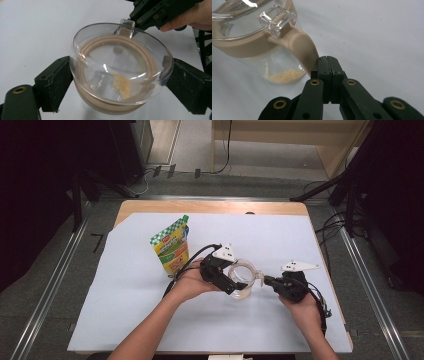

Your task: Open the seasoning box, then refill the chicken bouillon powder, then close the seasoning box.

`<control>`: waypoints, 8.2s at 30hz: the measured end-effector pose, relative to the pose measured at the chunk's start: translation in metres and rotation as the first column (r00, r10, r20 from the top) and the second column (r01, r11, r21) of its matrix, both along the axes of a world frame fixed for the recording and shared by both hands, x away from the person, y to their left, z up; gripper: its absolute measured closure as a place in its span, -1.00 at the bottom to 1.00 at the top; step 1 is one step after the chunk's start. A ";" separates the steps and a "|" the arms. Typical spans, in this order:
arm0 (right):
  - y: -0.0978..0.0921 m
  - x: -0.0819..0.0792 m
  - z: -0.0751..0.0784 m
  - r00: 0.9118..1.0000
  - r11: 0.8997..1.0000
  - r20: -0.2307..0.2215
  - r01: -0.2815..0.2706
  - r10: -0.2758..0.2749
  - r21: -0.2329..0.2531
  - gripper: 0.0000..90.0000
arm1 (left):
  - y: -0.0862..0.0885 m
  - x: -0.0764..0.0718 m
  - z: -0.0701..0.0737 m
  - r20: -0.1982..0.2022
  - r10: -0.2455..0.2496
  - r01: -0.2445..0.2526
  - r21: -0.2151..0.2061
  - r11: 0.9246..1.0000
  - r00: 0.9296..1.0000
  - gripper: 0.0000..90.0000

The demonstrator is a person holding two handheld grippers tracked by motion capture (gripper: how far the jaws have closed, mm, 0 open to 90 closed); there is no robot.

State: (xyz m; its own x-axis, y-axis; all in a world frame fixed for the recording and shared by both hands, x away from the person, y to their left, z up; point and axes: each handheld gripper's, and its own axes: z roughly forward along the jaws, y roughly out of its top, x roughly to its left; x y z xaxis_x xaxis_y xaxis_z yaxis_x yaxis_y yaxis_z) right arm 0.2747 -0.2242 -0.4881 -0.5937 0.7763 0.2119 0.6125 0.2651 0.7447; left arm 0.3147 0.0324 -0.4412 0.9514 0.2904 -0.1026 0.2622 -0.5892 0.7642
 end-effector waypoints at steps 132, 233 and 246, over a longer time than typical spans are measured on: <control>0.088 -0.060 -0.003 0.924 0.923 -0.003 -0.383 0.383 0.019 0.30 | 0.205 -0.024 0.120 -0.117 0.510 -0.520 -0.088 0.850 0.852 -0.10; 0.120 -0.057 -0.016 0.919 0.917 0.044 -0.393 0.391 0.068 0.19 | 0.136 -0.028 0.104 -0.212 0.264 -0.282 -0.059 0.958 0.941 0.98; 0.137 -0.054 -0.022 0.942 0.939 0.057 -0.335 0.332 0.073 0.27 | 0.114 -0.039 0.106 -0.214 0.187 -0.197 -0.028 0.980 0.959 0.98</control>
